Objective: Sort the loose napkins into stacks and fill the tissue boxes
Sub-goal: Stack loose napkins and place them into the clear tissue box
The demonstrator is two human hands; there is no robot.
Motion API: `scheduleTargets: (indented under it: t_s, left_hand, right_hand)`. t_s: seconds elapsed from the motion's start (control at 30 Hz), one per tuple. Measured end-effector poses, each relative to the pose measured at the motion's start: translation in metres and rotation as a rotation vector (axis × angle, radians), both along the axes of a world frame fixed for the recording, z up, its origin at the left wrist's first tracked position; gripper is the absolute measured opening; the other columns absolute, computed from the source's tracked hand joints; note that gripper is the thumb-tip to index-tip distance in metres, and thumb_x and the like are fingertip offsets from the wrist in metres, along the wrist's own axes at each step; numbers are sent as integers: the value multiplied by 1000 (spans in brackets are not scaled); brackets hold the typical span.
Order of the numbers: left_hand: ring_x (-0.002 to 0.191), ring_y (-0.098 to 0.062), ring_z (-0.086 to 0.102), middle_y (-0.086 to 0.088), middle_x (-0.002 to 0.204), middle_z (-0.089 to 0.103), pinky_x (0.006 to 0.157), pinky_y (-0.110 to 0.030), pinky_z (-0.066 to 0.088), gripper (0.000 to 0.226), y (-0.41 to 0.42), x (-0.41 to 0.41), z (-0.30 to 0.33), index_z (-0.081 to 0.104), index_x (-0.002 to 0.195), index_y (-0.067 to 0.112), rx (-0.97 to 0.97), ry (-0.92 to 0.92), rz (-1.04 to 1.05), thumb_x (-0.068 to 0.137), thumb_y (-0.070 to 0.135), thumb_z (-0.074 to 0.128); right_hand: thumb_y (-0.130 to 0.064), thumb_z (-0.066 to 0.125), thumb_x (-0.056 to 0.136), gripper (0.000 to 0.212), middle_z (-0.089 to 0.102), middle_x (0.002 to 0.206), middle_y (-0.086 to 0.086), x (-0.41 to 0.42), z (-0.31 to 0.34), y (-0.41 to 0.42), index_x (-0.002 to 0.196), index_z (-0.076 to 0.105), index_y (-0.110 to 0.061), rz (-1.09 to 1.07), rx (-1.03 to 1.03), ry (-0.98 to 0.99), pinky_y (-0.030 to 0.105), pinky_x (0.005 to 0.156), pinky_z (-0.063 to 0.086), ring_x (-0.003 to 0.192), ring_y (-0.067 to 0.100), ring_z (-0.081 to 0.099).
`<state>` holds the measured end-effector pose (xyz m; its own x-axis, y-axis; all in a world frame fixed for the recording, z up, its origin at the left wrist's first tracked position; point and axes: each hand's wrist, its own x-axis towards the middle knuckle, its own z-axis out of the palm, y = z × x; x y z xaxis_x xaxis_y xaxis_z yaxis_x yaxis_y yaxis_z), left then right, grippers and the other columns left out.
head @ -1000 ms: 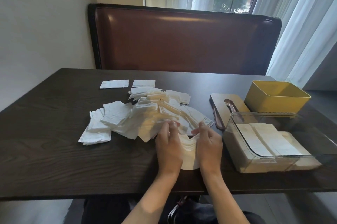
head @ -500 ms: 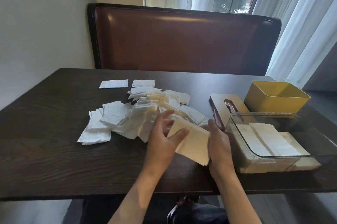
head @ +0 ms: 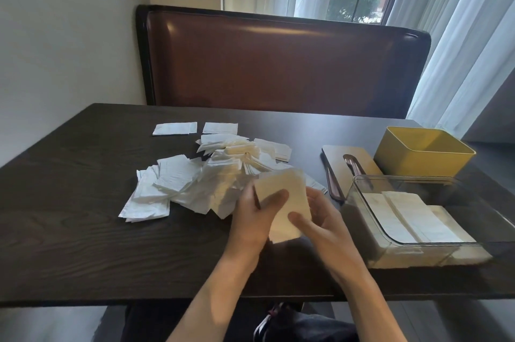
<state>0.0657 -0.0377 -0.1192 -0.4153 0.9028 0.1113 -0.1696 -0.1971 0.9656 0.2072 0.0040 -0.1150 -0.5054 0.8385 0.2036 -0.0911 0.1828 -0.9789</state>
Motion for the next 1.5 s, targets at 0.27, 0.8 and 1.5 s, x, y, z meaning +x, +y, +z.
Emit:
scheduleTargets:
  t_s: [0.27,0.8,1.5]
  left_hand:
    - [121,8,55,17,133,55,96,-10,45,57,-3,23,-5,36,143,35,48,256,-28,99,4,56]
    - [132,19,37,13,157,35,99,0,33,86,-4,44,-6,29,150,38,20,59,31,78,85,38]
    - [98,-1,63,9,106,66,77,-11,47,24,-20,27,-7,58,116,33,58,514,20,94,30,68]
  right_hand:
    - [-15,45,102,35,67,123,-2,-15,7,-11,135,52,-21,-114,-73,161,28,101,49,120,13,61]
    - [-27,40,106,31,66,125,0,-30,-1,-21,134,50,-24,-340,-129,207,40,107,46,117,12,62]
    - [-47,39,103,43,72,65,-2,-28,22,-2,82,60,-16,-547,-403,382,38,78,54,63,11,70]
